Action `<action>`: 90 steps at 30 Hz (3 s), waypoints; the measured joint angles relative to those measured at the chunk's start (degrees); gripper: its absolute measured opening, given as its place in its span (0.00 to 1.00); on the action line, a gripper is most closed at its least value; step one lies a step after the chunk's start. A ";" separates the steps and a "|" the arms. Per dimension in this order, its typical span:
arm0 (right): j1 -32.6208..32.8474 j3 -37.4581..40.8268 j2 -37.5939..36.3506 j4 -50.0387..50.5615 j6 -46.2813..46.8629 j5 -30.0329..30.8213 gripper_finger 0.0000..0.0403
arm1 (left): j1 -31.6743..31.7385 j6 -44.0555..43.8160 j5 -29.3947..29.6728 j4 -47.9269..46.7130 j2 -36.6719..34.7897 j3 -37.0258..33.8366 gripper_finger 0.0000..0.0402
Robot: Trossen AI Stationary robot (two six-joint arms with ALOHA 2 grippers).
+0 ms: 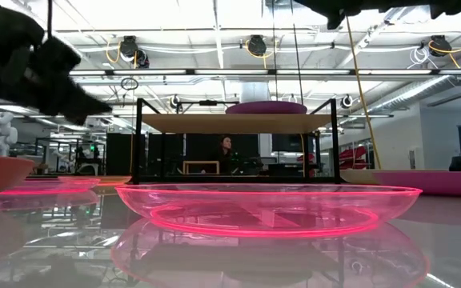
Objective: Place and stack plates onto a shelf
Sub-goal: Stack the orange plate on top of the violet plate on the shelf
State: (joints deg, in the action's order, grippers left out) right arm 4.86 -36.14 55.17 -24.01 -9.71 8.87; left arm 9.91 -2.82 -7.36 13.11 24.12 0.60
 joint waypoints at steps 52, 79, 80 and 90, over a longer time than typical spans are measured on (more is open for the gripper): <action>3.13 0.00 -2.58 5.65 2.79 0.04 0.18 | -28.38 -4.23 1.35 -45.14 53.30 40.30 0.36; 3.13 1.84 -2.55 4.43 3.05 0.30 0.18 | -26.67 -3.01 -6.13 -42.89 57.55 40.11 0.02; 3.13 1.84 -2.55 4.35 3.05 0.30 0.18 | -26.44 -3.12 -5.79 -43.05 56.02 40.21 0.02; 3.10 1.85 -2.55 3.49 2.00 1.42 0.18 | -19.94 7.60 12.08 -49.43 40.69 51.77 0.02</action>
State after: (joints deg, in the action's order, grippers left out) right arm 7.96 -34.29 52.62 -20.52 -7.71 10.28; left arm -10.03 4.78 4.72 -36.32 64.81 52.38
